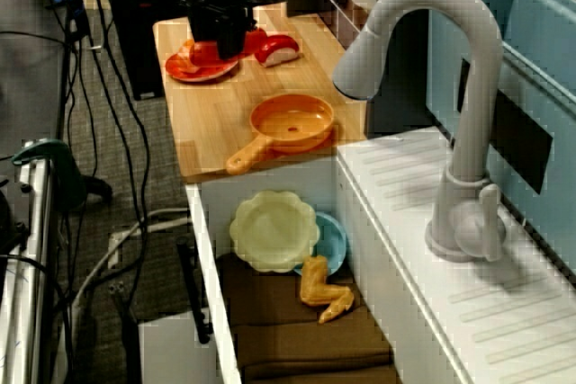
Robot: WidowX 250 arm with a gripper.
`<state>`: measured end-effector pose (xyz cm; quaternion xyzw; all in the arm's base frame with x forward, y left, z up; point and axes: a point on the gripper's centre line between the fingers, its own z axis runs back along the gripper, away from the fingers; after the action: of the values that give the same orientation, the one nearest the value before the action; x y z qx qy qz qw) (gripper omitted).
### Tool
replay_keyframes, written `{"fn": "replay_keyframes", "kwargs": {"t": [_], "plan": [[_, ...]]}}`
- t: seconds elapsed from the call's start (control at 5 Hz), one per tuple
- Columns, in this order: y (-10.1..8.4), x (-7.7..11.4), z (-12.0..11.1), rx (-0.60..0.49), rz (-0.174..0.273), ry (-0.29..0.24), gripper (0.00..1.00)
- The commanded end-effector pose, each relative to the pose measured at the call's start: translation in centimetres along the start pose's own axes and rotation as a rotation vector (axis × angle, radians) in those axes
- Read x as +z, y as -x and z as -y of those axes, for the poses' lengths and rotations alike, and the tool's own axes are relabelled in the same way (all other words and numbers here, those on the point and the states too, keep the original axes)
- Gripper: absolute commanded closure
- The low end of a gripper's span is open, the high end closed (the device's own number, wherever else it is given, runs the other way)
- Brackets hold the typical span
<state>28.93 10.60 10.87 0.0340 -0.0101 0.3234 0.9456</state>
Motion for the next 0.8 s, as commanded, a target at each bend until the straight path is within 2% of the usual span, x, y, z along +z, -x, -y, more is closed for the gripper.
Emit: {"fn": "replay_keyframes", "kwargs": {"t": [0.0, 0.2, 0.4, 0.6], "plan": [[-2.5, 1.7, -0.8, -0.05, 0.094, -0.009, 1.0], [-3.3, 1.3, -1.3, -0.087, 0.144, 0.001, 1.0], [-4.1, 0.4, -1.6, -0.12, 0.161, 0.004, 1.0], [-4.0, -0.1, -2.3, -0.174, 0.17, 0.043, 1.0]]}}
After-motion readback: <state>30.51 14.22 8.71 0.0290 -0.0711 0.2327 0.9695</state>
